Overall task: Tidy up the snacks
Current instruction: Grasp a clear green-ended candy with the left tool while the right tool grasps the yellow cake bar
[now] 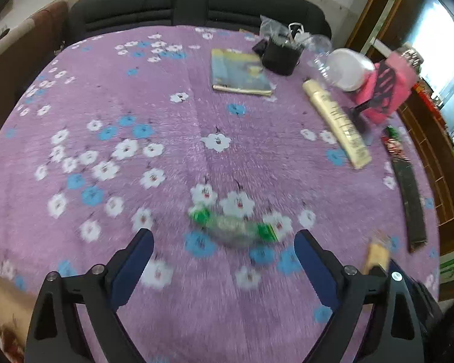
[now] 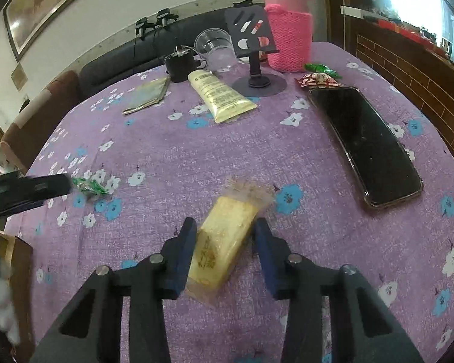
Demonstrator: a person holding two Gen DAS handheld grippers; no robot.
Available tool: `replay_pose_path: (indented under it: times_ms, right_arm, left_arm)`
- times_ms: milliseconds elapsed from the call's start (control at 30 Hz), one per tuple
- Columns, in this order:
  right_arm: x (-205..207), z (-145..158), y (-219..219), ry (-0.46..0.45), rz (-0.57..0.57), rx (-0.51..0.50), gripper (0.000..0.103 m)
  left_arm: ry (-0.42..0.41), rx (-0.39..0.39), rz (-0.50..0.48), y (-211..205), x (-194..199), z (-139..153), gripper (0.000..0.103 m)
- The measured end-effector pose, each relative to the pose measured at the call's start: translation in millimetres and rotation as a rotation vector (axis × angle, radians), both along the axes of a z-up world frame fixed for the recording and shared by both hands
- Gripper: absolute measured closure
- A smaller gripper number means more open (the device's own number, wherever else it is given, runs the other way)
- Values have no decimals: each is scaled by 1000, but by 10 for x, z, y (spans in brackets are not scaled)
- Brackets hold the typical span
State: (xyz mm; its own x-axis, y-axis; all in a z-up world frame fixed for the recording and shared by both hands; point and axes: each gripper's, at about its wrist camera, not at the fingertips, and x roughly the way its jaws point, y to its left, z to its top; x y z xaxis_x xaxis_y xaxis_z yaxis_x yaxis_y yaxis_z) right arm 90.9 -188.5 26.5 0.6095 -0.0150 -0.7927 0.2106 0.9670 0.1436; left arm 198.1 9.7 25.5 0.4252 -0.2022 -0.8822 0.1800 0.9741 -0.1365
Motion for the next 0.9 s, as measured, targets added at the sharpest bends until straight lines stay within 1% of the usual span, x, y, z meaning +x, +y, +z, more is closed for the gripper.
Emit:
replay_pose_path:
  times_ms: [33, 67, 100, 133, 167, 200, 233, 333, 400, 433, 467, 500, 533, 567, 600, 667, 700, 733, 767, 800, 833, 867, 900]
  right_arm:
    - [-2, 1, -6, 1, 1, 0, 66]
    - [-3, 2, -13, 2, 2, 4, 66]
    - [-4, 0, -20, 3, 2, 8, 66]
    - [-3, -1, -29, 4, 3, 12, 66]
    - [-1, -2, -33, 4, 2, 17, 66]
    - [2, -3, -36, 5, 1, 21, 66]
    - [0, -1, -40, 5, 0, 22, 66]
    - [-11, 3, -30, 3, 3, 16, 68]
    - [-23, 7, -26, 1, 7, 15, 69]
    - [-30, 12, -28, 1, 8, 18, 72]
    - [-39, 19, -29, 1, 11, 24, 77]
    - [-51, 30, -34, 0, 18, 37, 81]
    - [-61, 37, -31, 2, 27, 48, 87]
    - [-68, 37, -34, 5, 36, 62, 91]
    - [-73, 40, -40, 7, 40, 74, 92]
    - [-92, 56, -128, 0, 44, 146, 94]
    - [-102, 61, -205, -6, 38, 191, 94]
    - [-116, 58, -269, -10, 21, 216, 94]
    - [-123, 45, -318, -8, 2, 228, 91]
    - [-127, 14, -369, 5, -22, 241, 87]
    - [-125, -5, -382, 11, -27, 253, 78]
    - [-117, -30, -383, 18, -24, 276, 71]
    - [-112, -17, -345, 9, -16, 271, 68]
  left_arm:
    - [-3, 21, -6, -38, 31, -44, 11]
    - [-1, 35, -15, -62, 64, -81, 24]
    - [3, 62, -31, -96, 81, -116, 26]
    - [-32, 121, -54, -153, 44, -108, 42]
    - [-47, 120, -78, -179, 20, -90, 64]
    - [-50, 125, -88, -182, -19, -72, 77]
    - [-50, 130, -93, -183, -66, -55, 84]
    - [-63, 116, -114, -129, -241, -28, 84]
    - [-52, 77, -128, -37, -387, -18, 84]
    - [-47, 57, -133, 16, -467, -1, 84]
    - [-45, 41, -139, 62, -546, 20, 84]
    - [-45, 30, -142, 88, -601, 57, 84]
    - [-44, 12, -144, 164, -712, 88, 84]
    - [-39, -8, -143, 216, -784, 118, 85]
    - [-32, -32, -145, 268, -855, 143, 85]
    - [-38, -65, -158, 327, -1025, 215, 85]
    - [-41, -71, -165, 333, -1088, 241, 85]
    - [-42, -81, -173, 348, -1171, 270, 85]
    - [-42, -91, -178, 355, -1237, 283, 85]
    - [-41, -103, -185, 356, -1314, 295, 85]
    - [-41, -111, -191, 348, -1387, 305, 85]
    - [-42, -117, -195, 339, -1420, 308, 85]
    - [-44, -132, -198, 333, -1490, 315, 85]
